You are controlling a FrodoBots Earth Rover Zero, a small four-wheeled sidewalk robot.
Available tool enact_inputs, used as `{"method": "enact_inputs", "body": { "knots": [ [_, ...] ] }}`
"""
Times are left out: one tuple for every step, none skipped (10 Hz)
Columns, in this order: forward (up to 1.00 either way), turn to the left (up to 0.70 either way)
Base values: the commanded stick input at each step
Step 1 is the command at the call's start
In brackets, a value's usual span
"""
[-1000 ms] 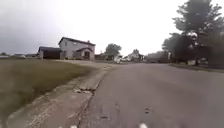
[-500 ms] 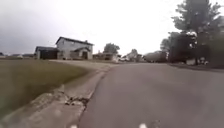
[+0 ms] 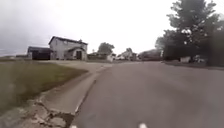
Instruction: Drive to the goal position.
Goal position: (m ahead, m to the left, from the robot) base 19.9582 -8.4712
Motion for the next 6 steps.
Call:
{"method": "enact_inputs", "body": {
  "knots": [
    [1.0,-0.4],
    [1.0,-0.24],
    [1.0,0.0],
    [1.0,0.0],
    [1.0,0.0],
    [1.0,0.0]
  ]
}}
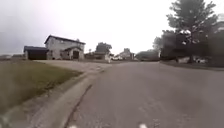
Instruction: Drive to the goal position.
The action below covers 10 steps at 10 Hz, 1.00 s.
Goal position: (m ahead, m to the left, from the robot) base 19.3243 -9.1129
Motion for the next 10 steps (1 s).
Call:
{"method": "enact_inputs", "body": {
  "knots": [
    [1.0,0.0],
    [1.0,0.0],
    [1.0,0.0],
    [1.0,0.0],
    [1.0,0.0],
    [1.0,0.0],
    [1.0,0.0],
    [1.0,0.0],
    [1.0,0.0],
    [1.0,0.0]
  ]
}}
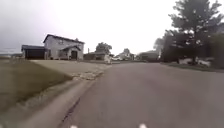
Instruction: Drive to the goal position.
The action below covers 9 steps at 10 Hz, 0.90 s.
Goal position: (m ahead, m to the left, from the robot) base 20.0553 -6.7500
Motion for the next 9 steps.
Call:
{"method": "enact_inputs", "body": {
  "knots": [
    [1.0,0.0],
    [1.0,0.0],
    [1.0,0.0],
    [1.0,0.0],
    [1.0,0.0],
    [1.0,0.0],
    [1.0,0.0],
    [1.0,-0.01],
    [1.0,-0.38]
  ]
}}
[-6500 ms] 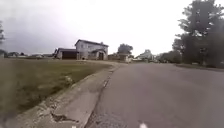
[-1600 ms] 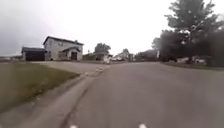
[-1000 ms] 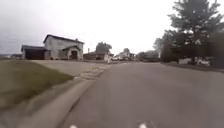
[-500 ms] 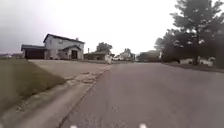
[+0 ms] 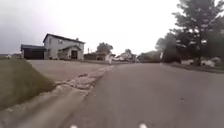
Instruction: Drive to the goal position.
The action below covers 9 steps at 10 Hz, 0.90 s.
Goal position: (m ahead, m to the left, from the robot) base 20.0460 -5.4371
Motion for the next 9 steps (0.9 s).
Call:
{"method": "enact_inputs", "body": {
  "knots": [
    [1.0,-0.38],
    [1.0,-0.38],
    [1.0,-0.35],
    [1.0,-0.14],
    [1.0,0.0],
    [1.0,0.0],
    [1.0,0.0],
    [1.0,0.0],
    [1.0,0.0]
  ]
}}
